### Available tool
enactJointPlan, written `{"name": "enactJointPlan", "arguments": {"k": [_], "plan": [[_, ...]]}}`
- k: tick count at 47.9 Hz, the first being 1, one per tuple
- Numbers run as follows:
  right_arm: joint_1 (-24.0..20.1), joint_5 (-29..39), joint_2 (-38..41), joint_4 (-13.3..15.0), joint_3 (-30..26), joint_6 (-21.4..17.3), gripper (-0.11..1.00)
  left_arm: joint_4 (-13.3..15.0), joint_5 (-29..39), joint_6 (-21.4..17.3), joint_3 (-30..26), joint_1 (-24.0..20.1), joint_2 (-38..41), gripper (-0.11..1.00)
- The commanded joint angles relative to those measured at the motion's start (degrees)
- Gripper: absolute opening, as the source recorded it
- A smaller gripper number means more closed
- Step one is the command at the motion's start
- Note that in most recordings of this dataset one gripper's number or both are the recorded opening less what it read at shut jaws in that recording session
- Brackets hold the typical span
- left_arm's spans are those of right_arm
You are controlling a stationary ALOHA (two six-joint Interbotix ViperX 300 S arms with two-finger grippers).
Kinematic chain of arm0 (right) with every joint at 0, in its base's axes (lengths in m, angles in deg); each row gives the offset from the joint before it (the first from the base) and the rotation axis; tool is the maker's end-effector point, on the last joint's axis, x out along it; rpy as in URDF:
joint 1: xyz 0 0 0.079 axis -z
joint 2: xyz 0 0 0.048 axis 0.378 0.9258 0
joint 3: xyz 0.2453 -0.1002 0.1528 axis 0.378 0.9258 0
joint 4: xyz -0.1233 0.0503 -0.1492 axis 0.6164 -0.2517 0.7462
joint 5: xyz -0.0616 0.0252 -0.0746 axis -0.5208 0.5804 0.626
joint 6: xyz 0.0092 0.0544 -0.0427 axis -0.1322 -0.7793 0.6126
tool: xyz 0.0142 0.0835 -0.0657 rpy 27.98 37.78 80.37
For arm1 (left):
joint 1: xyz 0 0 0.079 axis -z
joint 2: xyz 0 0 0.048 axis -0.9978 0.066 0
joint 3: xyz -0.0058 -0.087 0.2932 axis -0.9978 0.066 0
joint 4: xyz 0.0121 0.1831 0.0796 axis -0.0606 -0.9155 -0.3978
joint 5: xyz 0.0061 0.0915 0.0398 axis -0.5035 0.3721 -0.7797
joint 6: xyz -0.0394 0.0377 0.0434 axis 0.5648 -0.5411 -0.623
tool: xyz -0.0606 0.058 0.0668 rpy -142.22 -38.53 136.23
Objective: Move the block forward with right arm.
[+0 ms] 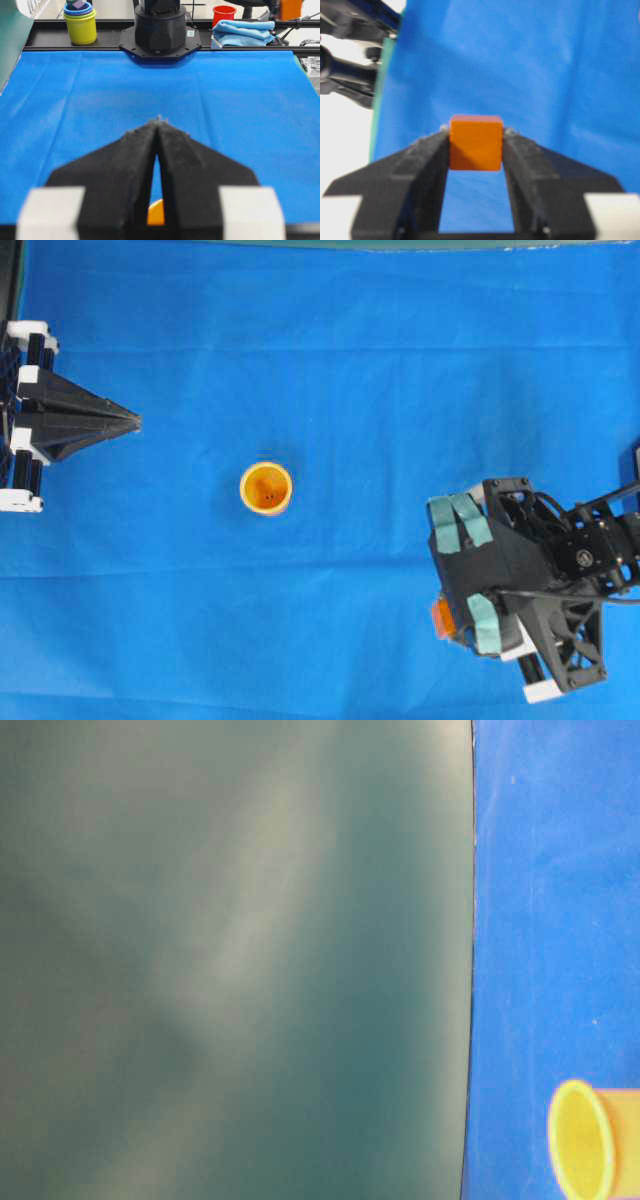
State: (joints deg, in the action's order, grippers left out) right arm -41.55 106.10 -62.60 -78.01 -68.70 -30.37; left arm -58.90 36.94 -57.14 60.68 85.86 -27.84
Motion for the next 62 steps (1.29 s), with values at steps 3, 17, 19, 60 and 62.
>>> {"name": "enactJointPlan", "arguments": {"k": [3,17,19,60,62], "plan": [[-1.14,-0.35,-1.41,-2.46,-1.67,-0.09,0.41,-0.18,-0.35,0.00,-1.76,-0.09,0.26,0.00],[-3.69,-1.58,-1.32,-5.01,-2.11,-0.09,0.41,-0.09,-0.35,0.09,-1.76,-0.09,0.26,0.00],[-4.13,-2.20,-1.32,-5.19,-2.29,0.00,0.41,-0.09,-0.26,0.09,-1.76,-0.09,0.26,0.00],[-8.17,-5.80,2.37,-5.36,-6.59,0.00,0.41,-0.18,-0.35,0.35,-1.76,-0.09,0.26,0.00],[-8.26,-5.80,2.37,-5.36,-6.68,0.00,0.41,-0.09,-0.35,0.35,-1.76,-0.09,0.26,0.00]]}}
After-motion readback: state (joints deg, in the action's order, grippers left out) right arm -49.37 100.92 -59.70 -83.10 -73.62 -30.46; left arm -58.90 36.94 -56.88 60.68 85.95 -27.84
